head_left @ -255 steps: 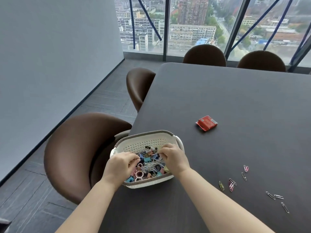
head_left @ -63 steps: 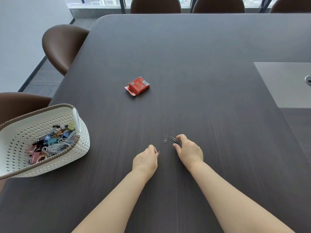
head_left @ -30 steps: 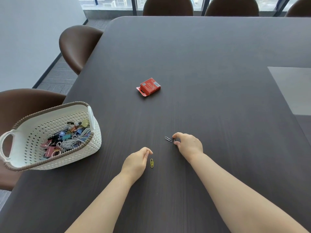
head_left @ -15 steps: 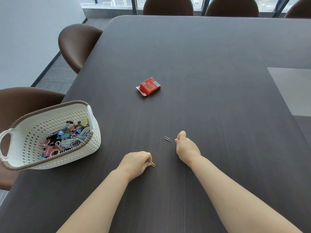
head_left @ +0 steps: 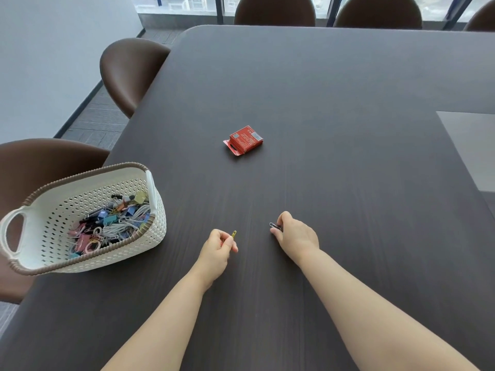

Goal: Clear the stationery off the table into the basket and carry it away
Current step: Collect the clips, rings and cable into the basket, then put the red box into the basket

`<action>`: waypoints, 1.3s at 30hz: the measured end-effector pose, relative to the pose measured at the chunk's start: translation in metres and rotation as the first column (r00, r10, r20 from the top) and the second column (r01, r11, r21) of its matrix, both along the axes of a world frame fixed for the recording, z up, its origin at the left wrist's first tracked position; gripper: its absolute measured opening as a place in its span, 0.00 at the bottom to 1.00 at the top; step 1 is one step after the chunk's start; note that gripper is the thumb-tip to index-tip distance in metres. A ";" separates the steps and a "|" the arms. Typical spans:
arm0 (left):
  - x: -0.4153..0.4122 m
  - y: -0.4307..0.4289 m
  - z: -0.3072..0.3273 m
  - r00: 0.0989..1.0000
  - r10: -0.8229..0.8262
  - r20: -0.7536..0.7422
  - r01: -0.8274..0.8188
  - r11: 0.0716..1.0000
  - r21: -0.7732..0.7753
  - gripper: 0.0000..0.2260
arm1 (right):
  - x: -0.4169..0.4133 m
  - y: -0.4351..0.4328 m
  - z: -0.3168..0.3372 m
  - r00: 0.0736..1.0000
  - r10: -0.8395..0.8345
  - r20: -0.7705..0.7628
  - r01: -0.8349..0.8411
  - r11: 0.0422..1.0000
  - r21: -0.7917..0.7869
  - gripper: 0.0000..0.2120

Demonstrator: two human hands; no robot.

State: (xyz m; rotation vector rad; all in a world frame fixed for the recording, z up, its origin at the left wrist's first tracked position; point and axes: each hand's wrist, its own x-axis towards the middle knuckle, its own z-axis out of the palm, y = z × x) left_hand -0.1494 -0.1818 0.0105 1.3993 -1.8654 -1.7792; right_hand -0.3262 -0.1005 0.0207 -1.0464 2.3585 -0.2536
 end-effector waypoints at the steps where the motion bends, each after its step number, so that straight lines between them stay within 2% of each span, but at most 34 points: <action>1: 0.000 -0.001 0.002 0.999 0.015 -0.038 -0.014 0.999 0.045 0.07 | 0.000 -0.002 -0.001 1.000 0.009 -0.001 -0.009 1.000 0.026 0.11; 3: 0.000 -0.003 0.007 0.994 0.038 -0.107 -0.026 0.993 0.113 0.04 | 0.001 -0.007 -0.001 1.000 -0.001 0.016 0.000 0.998 0.067 0.10; 8: -0.001 -0.011 0.008 0.991 0.067 -0.112 -0.043 0.978 0.205 0.14 | 0.006 -0.011 0.002 0.994 0.082 -0.069 -0.072 0.988 0.138 0.08; 10: -0.002 -0.014 0.009 0.993 0.086 -0.084 -0.064 0.971 0.228 0.14 | 0.008 -0.011 0.002 1.000 0.027 -0.013 -0.026 0.997 0.078 0.06; 13: -0.013 -0.025 0.011 0.991 0.134 -0.021 -0.127 0.969 0.212 0.14 | 0.006 -0.012 0.005 0.984 -0.098 0.148 0.114 0.989 -0.100 0.06; 15: -0.027 -0.036 0.016 0.989 0.148 0.022 -0.150 0.977 0.153 0.15 | 0.002 -0.013 0.005 0.964 -0.136 0.228 0.180 0.966 -0.186 0.05; 20: -0.076 -0.078 0.028 0.981 0.105 0.161 -0.069 0.973 -0.220 0.21 | -0.014 -0.027 -0.002 0.859 -0.233 0.456 0.395 0.867 -0.303 0.12; 23: -0.111 -0.113 0.034 0.957 0.143 0.253 -0.052 0.941 -0.334 0.15 | -0.029 -0.035 -0.005 0.834 -0.285 0.471 0.477 0.803 -0.358 0.13; 25: -0.132 -0.137 0.034 0.919 0.190 0.346 -0.022 0.899 -0.437 0.14 | -0.039 -0.041 -0.008 0.859 -0.283 0.427 0.458 0.798 -0.393 0.12; 28: -0.153 -0.169 0.029 0.832 0.156 0.532 0.211 0.798 -0.564 0.17 | -0.053 -0.049 -0.014 0.949 -0.241 0.201 0.306 0.856 -0.418 0.19; 31: -0.161 -0.193 0.024 0.677 0.090 0.731 0.492 0.683 -0.540 0.31 | -0.062 -0.056 -0.023 0.980 -0.200 0.020 0.191 0.897 -0.399 0.20; 32: -0.161 -0.199 0.022 0.624 0.082 0.777 0.565 0.640 -0.521 0.32 | -0.063 -0.057 -0.026 0.981 -0.196 -0.008 0.177 0.900 -0.398 0.20; 34: -0.158 -0.208 0.018 0.573 0.069 0.817 0.651 0.567 -0.505 0.27 | -0.063 -0.058 -0.031 0.979 -0.196 -0.051 0.158 0.899 -0.408 0.20; 37: -0.149 -0.212 0.012 0.574 -0.003 0.819 0.719 0.481 -0.502 0.17 | -0.060 -0.055 -0.038 0.977 -0.195 -0.086 0.136 0.881 -0.453 0.19; 39: -0.145 -0.213 0.010 0.557 -0.028 0.830 0.758 0.424 -0.495 0.15 | -0.057 -0.052 -0.041 0.976 -0.184 -0.119 0.102 0.862 -0.496 0.18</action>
